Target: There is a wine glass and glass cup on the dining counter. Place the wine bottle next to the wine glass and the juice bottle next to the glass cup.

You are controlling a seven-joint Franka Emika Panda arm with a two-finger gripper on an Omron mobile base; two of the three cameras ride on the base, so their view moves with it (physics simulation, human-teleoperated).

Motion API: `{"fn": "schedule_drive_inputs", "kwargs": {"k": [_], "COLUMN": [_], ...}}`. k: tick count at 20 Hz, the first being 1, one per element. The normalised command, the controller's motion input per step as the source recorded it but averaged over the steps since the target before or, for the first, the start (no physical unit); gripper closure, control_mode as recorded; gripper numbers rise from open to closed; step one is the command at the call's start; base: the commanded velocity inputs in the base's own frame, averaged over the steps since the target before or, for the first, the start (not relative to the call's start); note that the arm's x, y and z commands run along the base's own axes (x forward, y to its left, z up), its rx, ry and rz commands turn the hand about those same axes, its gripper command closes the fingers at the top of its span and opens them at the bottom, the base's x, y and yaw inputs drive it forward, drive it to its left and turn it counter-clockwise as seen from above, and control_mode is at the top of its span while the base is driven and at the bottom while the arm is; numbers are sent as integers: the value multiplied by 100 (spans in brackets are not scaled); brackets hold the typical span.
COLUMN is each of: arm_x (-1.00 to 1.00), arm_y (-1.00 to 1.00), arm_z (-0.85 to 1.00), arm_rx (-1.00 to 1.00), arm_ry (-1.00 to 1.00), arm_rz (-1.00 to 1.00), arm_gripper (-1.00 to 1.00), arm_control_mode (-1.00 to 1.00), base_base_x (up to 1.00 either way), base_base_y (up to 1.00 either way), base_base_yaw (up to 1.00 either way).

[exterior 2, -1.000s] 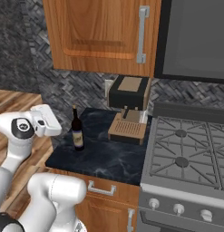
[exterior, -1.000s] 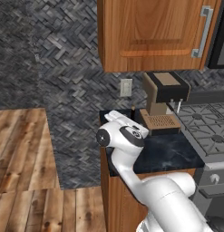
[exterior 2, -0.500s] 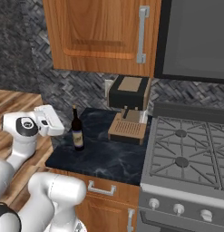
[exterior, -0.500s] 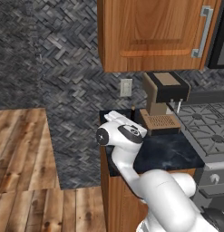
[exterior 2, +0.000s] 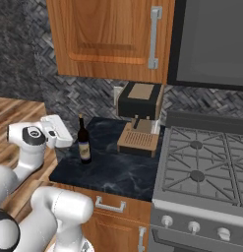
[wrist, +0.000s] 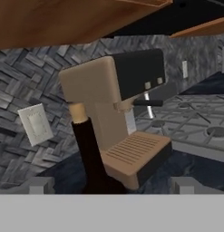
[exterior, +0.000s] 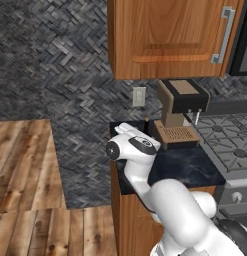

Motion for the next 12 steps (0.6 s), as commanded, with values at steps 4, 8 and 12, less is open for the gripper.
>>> {"fn": "schedule_drive_inputs", "kwargs": {"k": [4, 8, 12], "arm_x": [14, 15, 10], "arm_y": [0, -7, -15], "arm_z": [-14, -10, -4], "arm_rx": [0, 0, -1], "arm_ry": [0, 0, 0], "arm_rz": [0, 0, 0], "arm_gripper": [-100, -100, -100], "arm_control_mode": [-100, -100, -100], "base_base_x": [0, 0, 0], "base_base_y": [0, 0, 0], "base_base_yaw": [0, 0, 0]}}
